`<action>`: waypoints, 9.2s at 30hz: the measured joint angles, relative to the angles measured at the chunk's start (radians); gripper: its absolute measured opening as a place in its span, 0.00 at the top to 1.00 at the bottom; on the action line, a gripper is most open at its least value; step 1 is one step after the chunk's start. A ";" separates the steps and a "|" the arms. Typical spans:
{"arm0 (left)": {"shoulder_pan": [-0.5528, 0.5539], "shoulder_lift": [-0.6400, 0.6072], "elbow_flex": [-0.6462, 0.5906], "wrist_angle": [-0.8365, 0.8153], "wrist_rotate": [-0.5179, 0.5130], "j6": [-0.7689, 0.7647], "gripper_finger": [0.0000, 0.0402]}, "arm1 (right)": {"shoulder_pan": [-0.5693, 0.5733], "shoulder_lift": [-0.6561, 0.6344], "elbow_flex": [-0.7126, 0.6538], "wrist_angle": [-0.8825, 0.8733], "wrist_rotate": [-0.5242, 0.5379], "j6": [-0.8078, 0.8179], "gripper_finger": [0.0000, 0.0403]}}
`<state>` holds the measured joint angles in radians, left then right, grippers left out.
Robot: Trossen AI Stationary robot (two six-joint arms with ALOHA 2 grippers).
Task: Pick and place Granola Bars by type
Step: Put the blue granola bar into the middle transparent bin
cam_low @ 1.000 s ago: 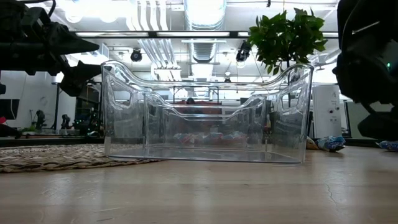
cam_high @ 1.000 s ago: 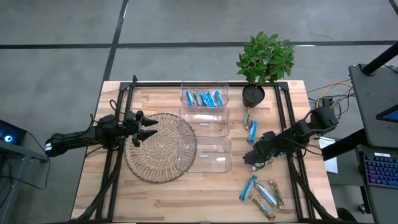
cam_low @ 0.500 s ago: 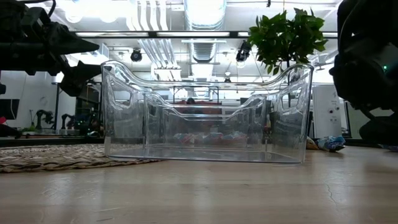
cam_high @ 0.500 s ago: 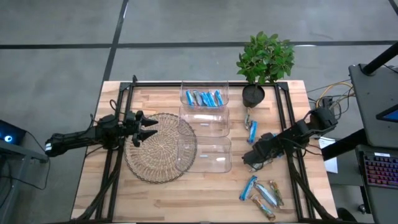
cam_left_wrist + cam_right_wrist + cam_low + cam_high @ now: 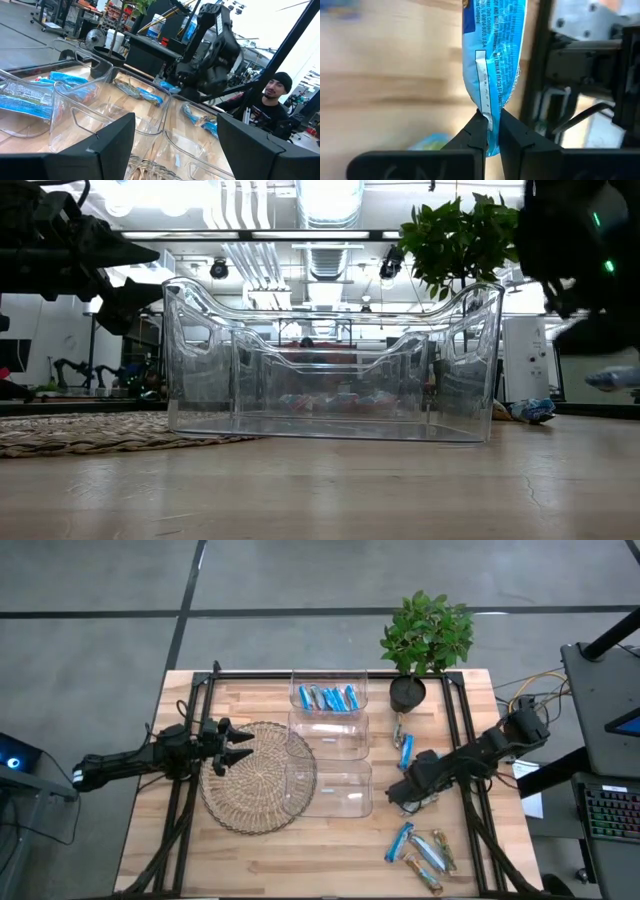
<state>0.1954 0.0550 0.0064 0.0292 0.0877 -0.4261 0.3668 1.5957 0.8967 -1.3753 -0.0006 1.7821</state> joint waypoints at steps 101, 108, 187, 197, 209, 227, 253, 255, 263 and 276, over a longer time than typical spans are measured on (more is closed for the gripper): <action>0.000 0.000 0.000 0.000 0.000 0.000 0.35 | -0.441 0.351 0.618 0.342 0.099 -0.363 0.96; 0.000 0.000 0.000 0.000 0.000 0.000 0.35 | -0.444 0.351 0.615 0.335 0.103 -0.360 0.88; 0.000 0.000 0.000 0.000 0.000 0.000 0.35 | -0.309 -0.154 -0.203 0.646 0.291 -0.060 0.59; 0.000 0.000 0.000 0.000 0.000 0.000 0.35 | -0.308 -0.154 -0.248 0.649 0.238 -0.001 0.73; 0.000 0.000 0.000 0.000 0.000 0.000 0.35 | -0.252 -0.161 -0.202 0.573 0.220 0.075 0.96; 0.000 0.000 0.000 0.000 0.000 0.000 0.35 | 0.001 -0.195 0.199 0.123 0.317 0.050 0.97; 0.000 0.000 0.000 0.000 0.000 0.000 0.35 | -0.249 0.248 0.893 0.108 0.307 -0.498 0.97; 0.000 0.000 0.000 0.000 0.000 0.000 0.35 | -0.272 0.310 0.966 0.109 0.282 -0.536 0.97; 0.000 0.000 0.000 0.000 0.000 0.000 0.35 | -0.328 0.490 1.158 0.102 0.249 -0.590 0.97; 0.000 0.000 0.000 0.000 0.000 0.000 0.35 | -0.379 0.522 1.007 0.103 0.144 -0.551 0.97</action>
<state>0.1952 0.0547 0.0066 0.0292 0.0875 -0.4261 -0.0124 2.1178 1.9038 -1.2720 0.1429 1.2312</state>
